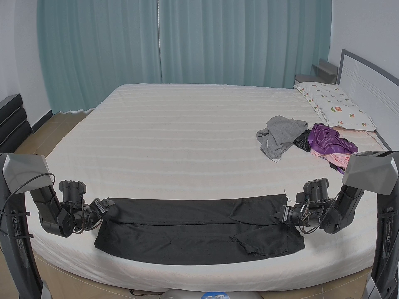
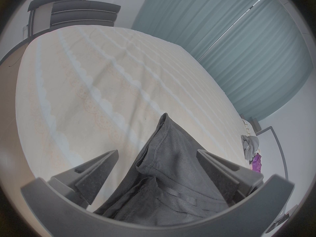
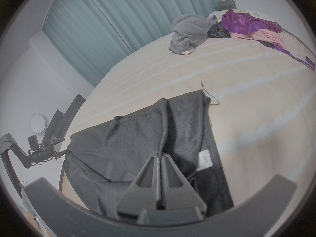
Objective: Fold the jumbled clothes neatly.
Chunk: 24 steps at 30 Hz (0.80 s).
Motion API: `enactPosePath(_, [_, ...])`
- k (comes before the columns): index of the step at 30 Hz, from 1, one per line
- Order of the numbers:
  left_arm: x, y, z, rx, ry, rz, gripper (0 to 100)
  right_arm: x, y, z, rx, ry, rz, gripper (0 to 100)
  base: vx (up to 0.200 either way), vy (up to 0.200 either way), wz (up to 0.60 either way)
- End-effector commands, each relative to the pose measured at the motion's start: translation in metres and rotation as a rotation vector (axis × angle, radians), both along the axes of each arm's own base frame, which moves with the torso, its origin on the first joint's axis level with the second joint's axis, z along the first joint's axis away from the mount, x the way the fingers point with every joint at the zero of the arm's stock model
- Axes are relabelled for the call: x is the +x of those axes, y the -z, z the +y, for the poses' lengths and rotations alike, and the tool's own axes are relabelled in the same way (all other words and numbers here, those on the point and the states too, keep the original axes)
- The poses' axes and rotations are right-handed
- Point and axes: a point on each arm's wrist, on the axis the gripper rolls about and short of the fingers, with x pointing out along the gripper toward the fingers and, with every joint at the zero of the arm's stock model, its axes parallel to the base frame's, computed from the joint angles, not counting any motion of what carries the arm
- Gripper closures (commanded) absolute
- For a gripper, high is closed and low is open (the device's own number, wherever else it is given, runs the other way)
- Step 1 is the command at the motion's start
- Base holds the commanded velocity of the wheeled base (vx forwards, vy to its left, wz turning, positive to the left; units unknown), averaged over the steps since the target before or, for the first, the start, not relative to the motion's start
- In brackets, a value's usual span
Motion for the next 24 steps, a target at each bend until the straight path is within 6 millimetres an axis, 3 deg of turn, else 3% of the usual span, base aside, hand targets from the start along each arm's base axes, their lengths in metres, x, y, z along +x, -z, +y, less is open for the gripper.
enactPosePath(1, [0.0, 0.001, 0.0, -0.001, 0.0, 0.002, 0, -0.004, -0.005, -0.004, 0.001, 0.01, -0.002, 100, 0.0, 0.0, 0.0])
enactPosePath(21, [0.0, 0.001, 0.0, -0.001, 0.0, 0.002, 0, -0.022, 0.001, -0.014, -0.049, -0.015, 0.044, 100, 0.0, 0.0, 0.0])
enactPosePath(22, [0.0, 0.001, 0.0, -0.001, 0.0, 0.003, 0, -0.022, 0.002, -0.014, -0.054, -0.02, 0.042, 0, 0.0, 0.0, 0.0])
enactPosePath(24, [0.0, 0.001, 0.0, -0.001, 0.0, 0.002, 0, -0.021, 0.001, -0.013, -0.053, -0.022, 0.039, 0, 0.0, 0.0, 0.0])
